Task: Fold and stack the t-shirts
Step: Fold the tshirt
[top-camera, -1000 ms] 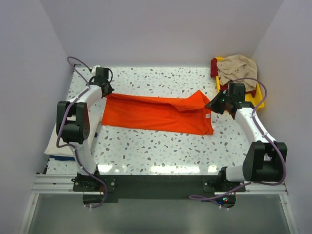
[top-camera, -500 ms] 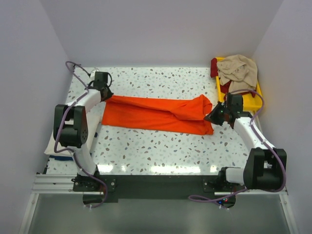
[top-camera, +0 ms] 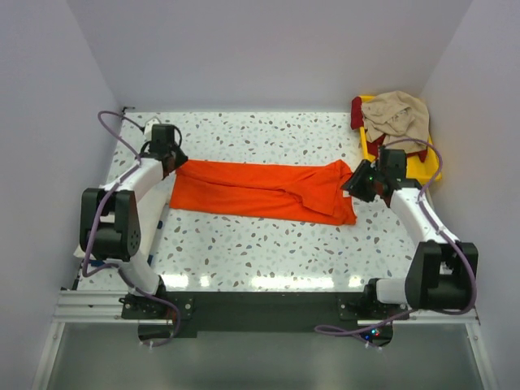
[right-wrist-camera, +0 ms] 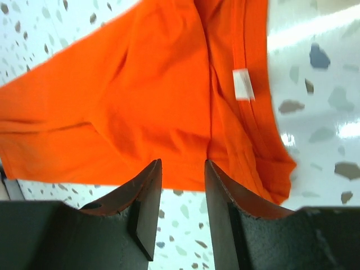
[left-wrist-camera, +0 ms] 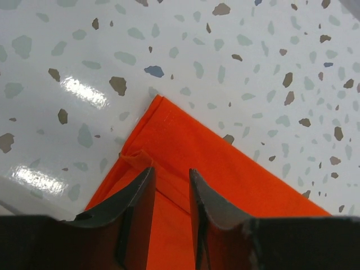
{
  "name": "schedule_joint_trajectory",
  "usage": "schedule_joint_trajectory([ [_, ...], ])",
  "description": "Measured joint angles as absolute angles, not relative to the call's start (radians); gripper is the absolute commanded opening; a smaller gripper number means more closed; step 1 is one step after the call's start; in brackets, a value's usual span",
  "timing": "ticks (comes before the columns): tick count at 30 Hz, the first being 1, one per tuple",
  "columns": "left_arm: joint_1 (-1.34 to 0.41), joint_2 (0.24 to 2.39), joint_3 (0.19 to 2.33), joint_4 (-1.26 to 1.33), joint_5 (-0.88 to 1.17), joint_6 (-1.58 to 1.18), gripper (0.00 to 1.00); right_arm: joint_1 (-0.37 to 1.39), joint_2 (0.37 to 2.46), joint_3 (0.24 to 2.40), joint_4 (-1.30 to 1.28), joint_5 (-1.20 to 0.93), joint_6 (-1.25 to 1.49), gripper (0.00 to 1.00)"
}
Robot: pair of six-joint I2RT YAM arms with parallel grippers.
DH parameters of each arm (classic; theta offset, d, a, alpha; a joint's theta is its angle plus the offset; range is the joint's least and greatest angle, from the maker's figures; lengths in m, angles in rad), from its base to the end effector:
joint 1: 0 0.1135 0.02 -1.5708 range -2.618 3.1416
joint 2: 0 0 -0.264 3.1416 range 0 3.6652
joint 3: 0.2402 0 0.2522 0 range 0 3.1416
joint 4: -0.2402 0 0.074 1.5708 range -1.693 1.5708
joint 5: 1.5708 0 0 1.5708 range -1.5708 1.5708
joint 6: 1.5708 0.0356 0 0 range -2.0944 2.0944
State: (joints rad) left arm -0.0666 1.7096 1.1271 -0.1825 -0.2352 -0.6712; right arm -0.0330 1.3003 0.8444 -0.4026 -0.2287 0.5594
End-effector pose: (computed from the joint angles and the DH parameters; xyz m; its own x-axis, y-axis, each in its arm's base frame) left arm 0.3722 -0.0165 0.2151 -0.4770 -0.5743 -0.6653 -0.5104 0.7973 -0.3223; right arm 0.2670 -0.0007 0.2317 -0.7027 0.5403 -0.4629 0.3032 0.8159 0.4923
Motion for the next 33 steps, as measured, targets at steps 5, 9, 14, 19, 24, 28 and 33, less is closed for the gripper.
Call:
schedule_joint_trajectory([
  [5,-0.067,1.738,1.175,-0.170,-0.195,-0.671,0.33,-0.033,1.526,1.063,-0.373,-0.200,0.537,0.38],
  [9,-0.068,1.811,1.240,-0.160,-0.157,-0.666,0.33,-0.033,1.710,1.206,-0.344,-0.182,0.524,0.39],
  [14,-0.074,1.922,1.324,-0.156,-0.124,-0.656,0.31,-0.033,1.880,1.361,-0.357,-0.151,0.508,0.39],
  [19,-0.083,1.977,1.343,-0.154,-0.102,-0.645,0.30,-0.029,1.954,1.470,-0.385,-0.120,0.488,0.39],
  [24,-0.099,2.019,1.378,-0.153,-0.096,-0.643,0.29,-0.009,1.993,1.551,-0.411,-0.076,0.465,0.39],
  [28,-0.107,2.037,1.384,-0.151,-0.096,-0.643,0.27,0.019,2.026,1.583,-0.429,-0.053,0.448,0.38],
  [33,-0.108,2.053,1.388,-0.154,-0.099,-0.643,0.25,0.042,2.072,1.591,-0.462,-0.029,0.430,0.38],
])
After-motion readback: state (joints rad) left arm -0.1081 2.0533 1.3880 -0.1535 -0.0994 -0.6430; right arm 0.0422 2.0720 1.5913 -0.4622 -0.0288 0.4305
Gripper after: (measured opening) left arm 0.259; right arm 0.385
